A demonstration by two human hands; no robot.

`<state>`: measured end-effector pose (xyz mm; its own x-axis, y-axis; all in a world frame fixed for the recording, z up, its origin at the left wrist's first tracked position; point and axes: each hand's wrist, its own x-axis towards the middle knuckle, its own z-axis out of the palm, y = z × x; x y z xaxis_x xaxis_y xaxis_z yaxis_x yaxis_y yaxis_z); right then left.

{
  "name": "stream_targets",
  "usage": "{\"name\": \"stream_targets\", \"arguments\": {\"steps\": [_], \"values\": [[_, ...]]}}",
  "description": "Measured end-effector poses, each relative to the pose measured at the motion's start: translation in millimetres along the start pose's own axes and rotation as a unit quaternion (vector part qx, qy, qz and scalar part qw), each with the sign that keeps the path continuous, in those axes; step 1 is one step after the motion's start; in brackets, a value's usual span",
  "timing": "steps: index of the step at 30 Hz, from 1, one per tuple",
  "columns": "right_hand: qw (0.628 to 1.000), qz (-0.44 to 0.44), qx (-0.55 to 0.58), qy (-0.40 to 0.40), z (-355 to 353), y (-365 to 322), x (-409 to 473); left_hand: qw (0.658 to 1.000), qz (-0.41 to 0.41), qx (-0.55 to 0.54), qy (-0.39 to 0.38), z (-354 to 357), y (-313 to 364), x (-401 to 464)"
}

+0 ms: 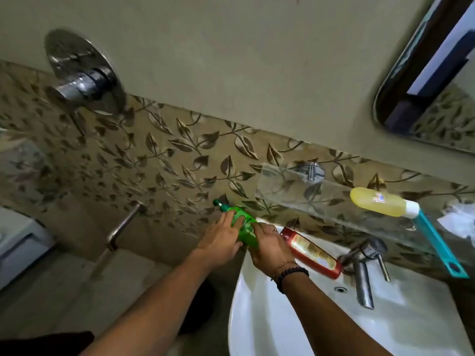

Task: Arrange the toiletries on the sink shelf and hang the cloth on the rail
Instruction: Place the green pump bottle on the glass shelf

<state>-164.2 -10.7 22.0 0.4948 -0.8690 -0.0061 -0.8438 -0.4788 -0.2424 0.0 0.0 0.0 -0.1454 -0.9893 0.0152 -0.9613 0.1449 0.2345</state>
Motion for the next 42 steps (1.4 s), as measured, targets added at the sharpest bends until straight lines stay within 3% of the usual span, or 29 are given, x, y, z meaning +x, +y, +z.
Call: {"name": "stream_targets", "arguments": {"steps": [9,13,16,20,24,28,32,42], "values": [[0.997,0.074,-0.005,-0.002,23,5,28,0.998,0.017,0.056,0.018,21,-26,27],[0.994,0.108,0.007,-0.010,27,3,20,1.000,-0.015,0.007,0.010,20,-24,14],[0.994,0.092,0.049,-0.009,31,-2,5,0.998,-0.023,-0.045,0.022,15,-21,0],[0.985,0.034,0.168,0.025,18,-19,-17,0.991,0.005,-0.082,0.103,-8,-17,-31],[0.959,-0.025,0.268,0.092,-21,-39,-27,0.965,0.044,-0.128,0.222,-49,-5,-53],[0.923,-0.072,0.342,0.160,-77,-62,-32,0.934,0.058,-0.199,0.291,-101,21,-59],[0.910,-0.090,0.348,0.204,-132,-67,-35,0.918,0.047,-0.236,0.315,-153,48,-57],[0.894,-0.061,0.341,0.285,-219,-31,-20,0.899,0.145,-0.197,0.363,-227,108,-10]]}}
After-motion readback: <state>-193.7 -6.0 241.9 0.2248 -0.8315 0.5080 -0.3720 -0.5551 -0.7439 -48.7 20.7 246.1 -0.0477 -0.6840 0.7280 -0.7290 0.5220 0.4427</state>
